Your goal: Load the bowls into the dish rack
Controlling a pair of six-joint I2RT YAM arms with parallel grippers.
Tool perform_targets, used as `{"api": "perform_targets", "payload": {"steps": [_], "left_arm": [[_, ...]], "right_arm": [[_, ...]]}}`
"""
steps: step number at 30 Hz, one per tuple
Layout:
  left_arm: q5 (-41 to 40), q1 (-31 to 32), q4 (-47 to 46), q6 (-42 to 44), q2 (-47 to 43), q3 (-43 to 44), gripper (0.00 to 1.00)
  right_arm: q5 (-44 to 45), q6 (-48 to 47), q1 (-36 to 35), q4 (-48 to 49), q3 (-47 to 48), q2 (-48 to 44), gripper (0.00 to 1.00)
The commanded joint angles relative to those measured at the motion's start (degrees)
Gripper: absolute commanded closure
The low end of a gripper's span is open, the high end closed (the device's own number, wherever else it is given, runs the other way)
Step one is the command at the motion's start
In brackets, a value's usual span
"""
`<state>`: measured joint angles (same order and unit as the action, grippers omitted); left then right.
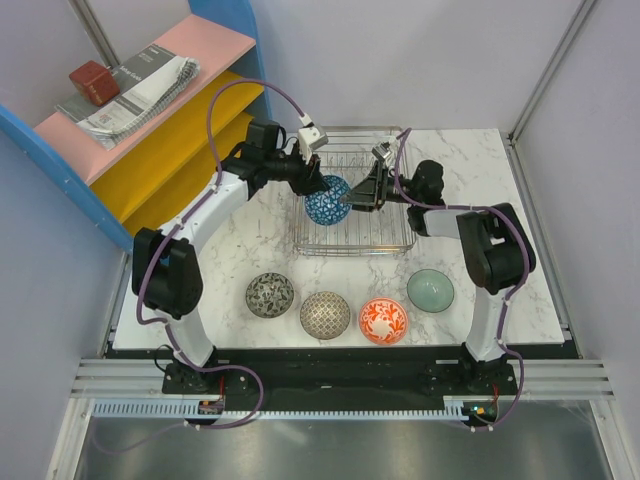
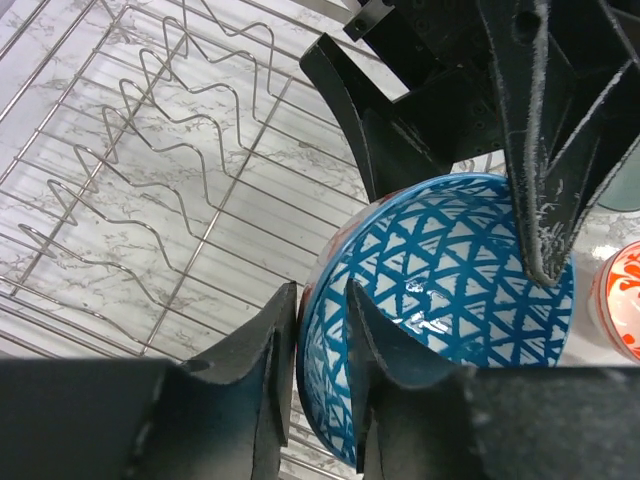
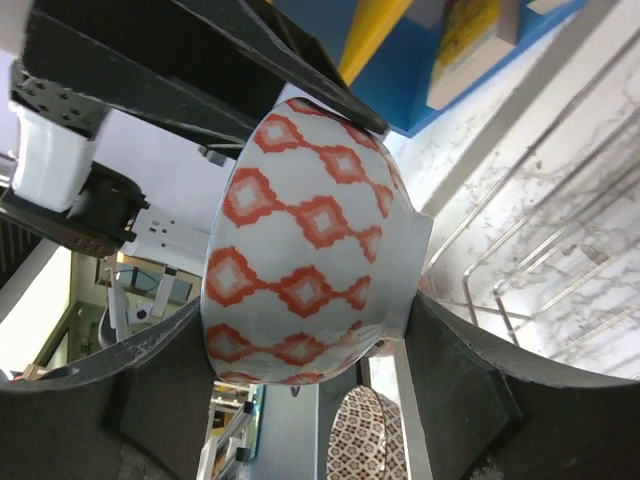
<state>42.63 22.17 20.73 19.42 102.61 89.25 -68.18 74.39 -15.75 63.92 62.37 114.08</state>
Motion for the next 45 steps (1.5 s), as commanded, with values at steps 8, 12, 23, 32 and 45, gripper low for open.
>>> {"api": "perform_targets", "payload": {"steps": [8, 12, 23, 32, 45], "left_arm": [[1.93, -0.38, -1.66, -0.78, 0.05, 2.15, 0.34], [0.44, -0.46, -2.36, -2.54, -1.7, 0.93, 0.15], [-9.06, -6.43, -5.35, -7.72, -11.55, -7.24, 0.0], [-10.9, -15.49, -4.73, -8.79, -19.63, -18.84, 0.0], [-12.75, -16.99, -0.34, -2.99, -27.11, -30.63, 0.0]], "right_arm": [[6.3, -23.3, 0.54, -26.64, 2.84, -5.01, 1.0], [9.11, -31.13, 0.54, -37.1, 5.74, -5.89, 1.0], [24.37, -47.48, 0.46, -63.28, 15.93, -7.82, 1.0], [41.71, -57.78, 0.28, -82.02, 31.31, -6.68, 1.0], [75.9, -67.34, -3.23, -88.18, 44.07, -2.29, 1.0]]}}
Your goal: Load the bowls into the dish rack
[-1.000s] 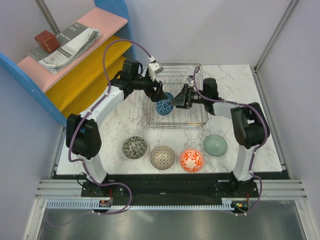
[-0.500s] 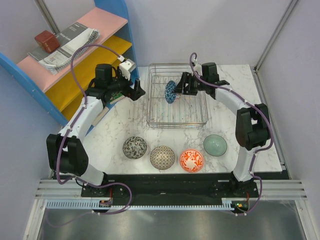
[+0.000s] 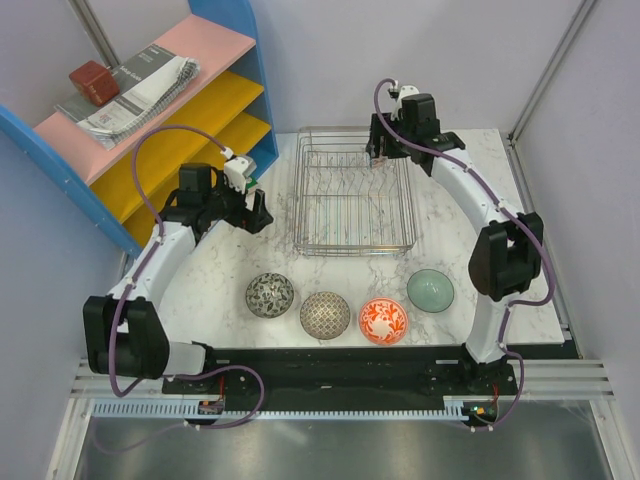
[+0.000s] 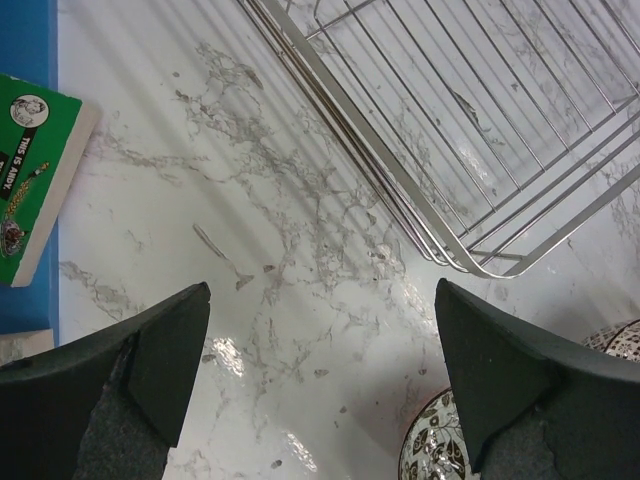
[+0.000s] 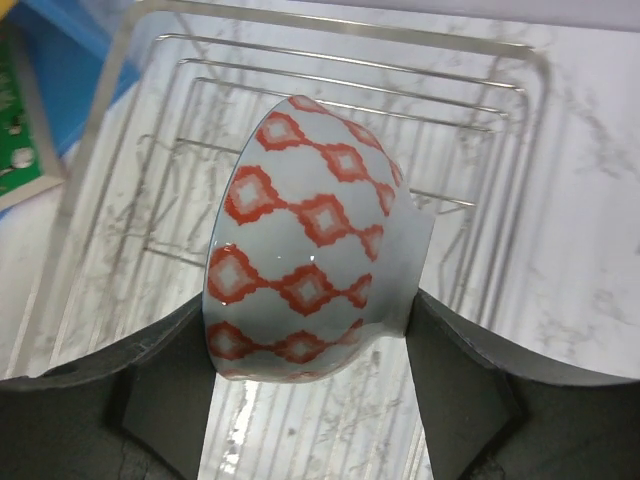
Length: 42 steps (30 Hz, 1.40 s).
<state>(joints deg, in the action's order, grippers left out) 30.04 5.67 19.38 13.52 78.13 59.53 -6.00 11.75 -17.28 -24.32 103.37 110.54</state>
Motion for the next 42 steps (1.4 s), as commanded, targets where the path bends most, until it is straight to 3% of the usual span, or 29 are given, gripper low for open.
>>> {"api": "perform_targets", "payload": {"steps": [1, 6, 16, 27, 42], "left_arm": [[-0.16, -0.57, 1.28, 3.27, -3.15, -1.08, 0.0], [0.11, -0.75, 1.63, 3.44, -4.74, -3.01, 0.0], [0.28, -1.37, 1.54, 3.44, -6.23, -5.03, 0.0], [0.81, -1.89, 1.54, 3.18, -6.41, -5.21, 0.0], [1.07, -2.07, 1.1, 2.83, -6.23, -5.74, 0.0]], "right_arm": [[15.74, -5.41, -2.14, 0.06, 3.15, 1.52, 1.0], [23.13, -8.49, -3.46, 0.06, 3.15, 3.45, 1.0], [28.58, -11.22, -5.13, 0.5, 3.59, 5.74, 1.0], [30.87, -14.56, -5.57, 2.26, 3.06, 4.16, 1.0], [26.92, -17.02, -6.71, 1.47, 3.06, 8.02, 1.0]]}}
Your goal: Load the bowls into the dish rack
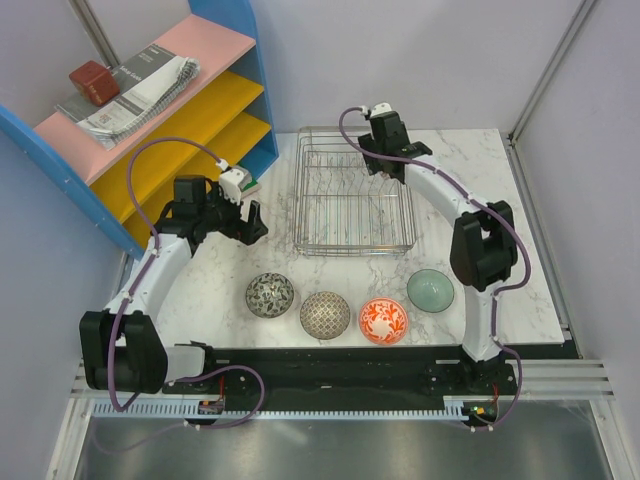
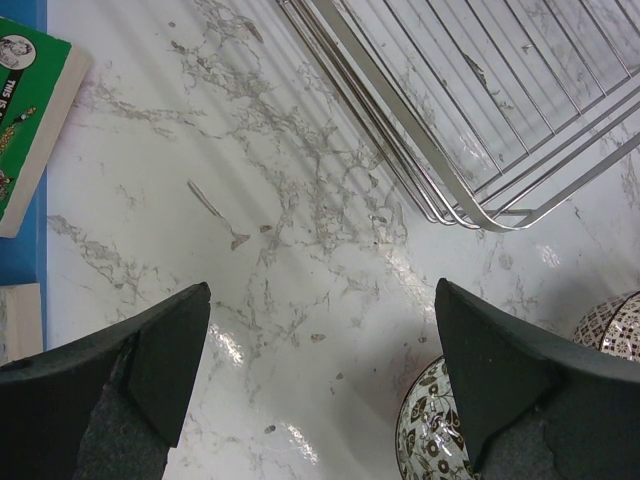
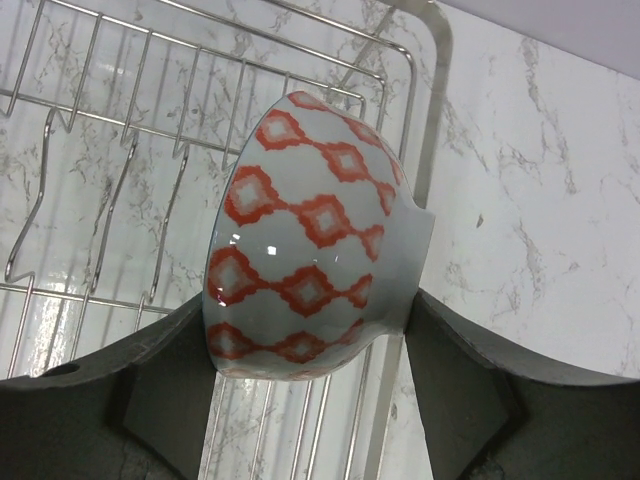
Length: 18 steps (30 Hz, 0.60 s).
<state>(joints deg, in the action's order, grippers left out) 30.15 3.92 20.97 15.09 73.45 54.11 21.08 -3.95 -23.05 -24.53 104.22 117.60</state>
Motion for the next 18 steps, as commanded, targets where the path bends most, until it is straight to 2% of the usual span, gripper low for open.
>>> {"api": "perform_targets", "payload": {"steps": [1, 7, 10, 11, 14, 18], "left_arm": [[1.05, -0.32, -0.41, 1.26, -1.47, -0.23, 0.0], [1.31, -0.41, -0.41, 1.43, -1.38, -0.32, 0.0], [1.49, -0.41, -0.41, 1.52, -1.47, -0.41, 0.0], [1.58, -0.41, -0.41, 1.61, -1.47, -0.49, 0.0], [1.75, -0.41, -0.41, 1.61, -1.47, -0.49, 0.0], [2.1, -0.41, -0.49, 1.61, -1.47, -0.41, 0.0]], "right_arm": [[-0.16, -1.33, -1.03, 1.86, 2.3, 1.49, 1.0], [-0.51, -1.24, -1.39, 1.77, 2.47, 3.16, 0.98], [-0.34, -1.24, -1.47, 1.77, 2.47, 3.6, 0.76], [-0.16, -1.24, -1.39, 1.86, 2.39, 3.6, 0.62], [0.71, -1.5, -1.56, 1.86, 2.12, 3.42, 0.41], [2.3, -2.12, -1.74, 1.77, 2.21, 3.34, 0.26]]}}
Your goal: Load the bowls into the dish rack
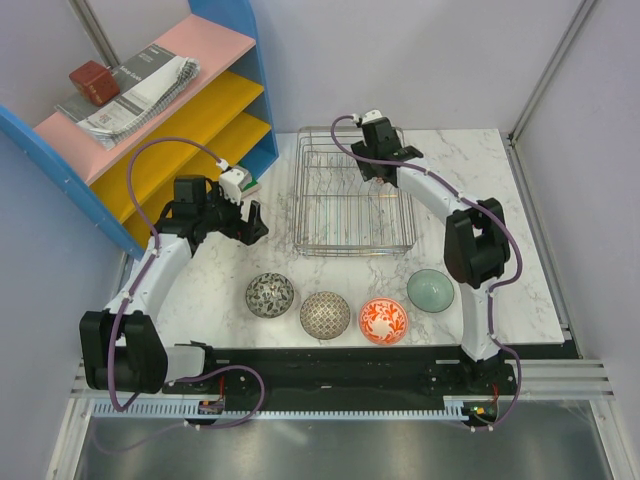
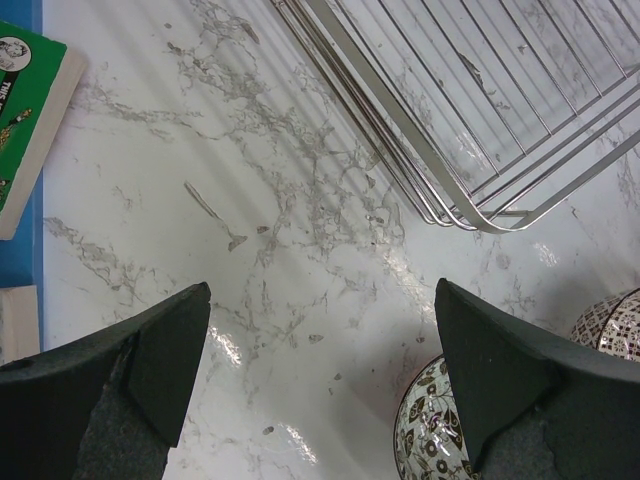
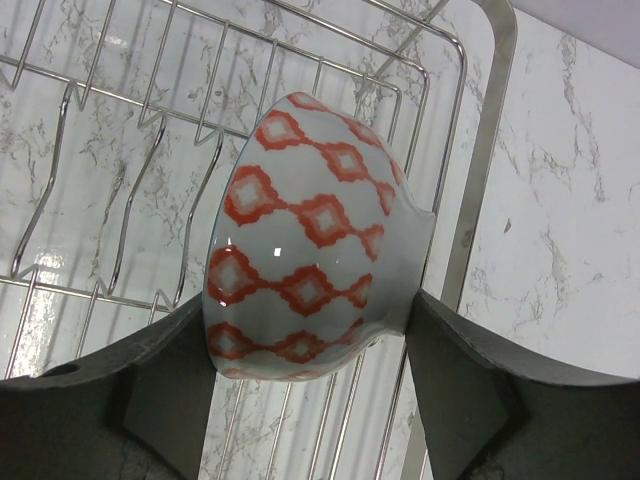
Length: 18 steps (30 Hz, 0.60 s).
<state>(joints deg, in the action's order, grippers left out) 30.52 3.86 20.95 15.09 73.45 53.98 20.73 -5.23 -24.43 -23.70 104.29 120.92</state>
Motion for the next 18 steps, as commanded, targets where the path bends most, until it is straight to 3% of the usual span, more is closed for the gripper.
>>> {"api": "perform_targets", "payload": {"steps": [1, 8, 18], "left_arm": [[1.73, -0.34, -0.38, 1.69, -1.55, -0.19, 0.0], [2.26, -0.34, 0.14, 2.4, -1.73, -0.1, 0.0], [6.3, -0.34, 2.16, 4.42, -2.26, 0.6, 0.0]], "right_arm": [[3.0, -0.92, -0.36, 0.94, 2.15, 0.01, 0.24], [4.75, -1.36, -0.54, 0.68, 2.58, 0.36, 0.09], [8.61, -0.65, -0.62, 0.41, 3.9, -0.51, 0.05]]}}
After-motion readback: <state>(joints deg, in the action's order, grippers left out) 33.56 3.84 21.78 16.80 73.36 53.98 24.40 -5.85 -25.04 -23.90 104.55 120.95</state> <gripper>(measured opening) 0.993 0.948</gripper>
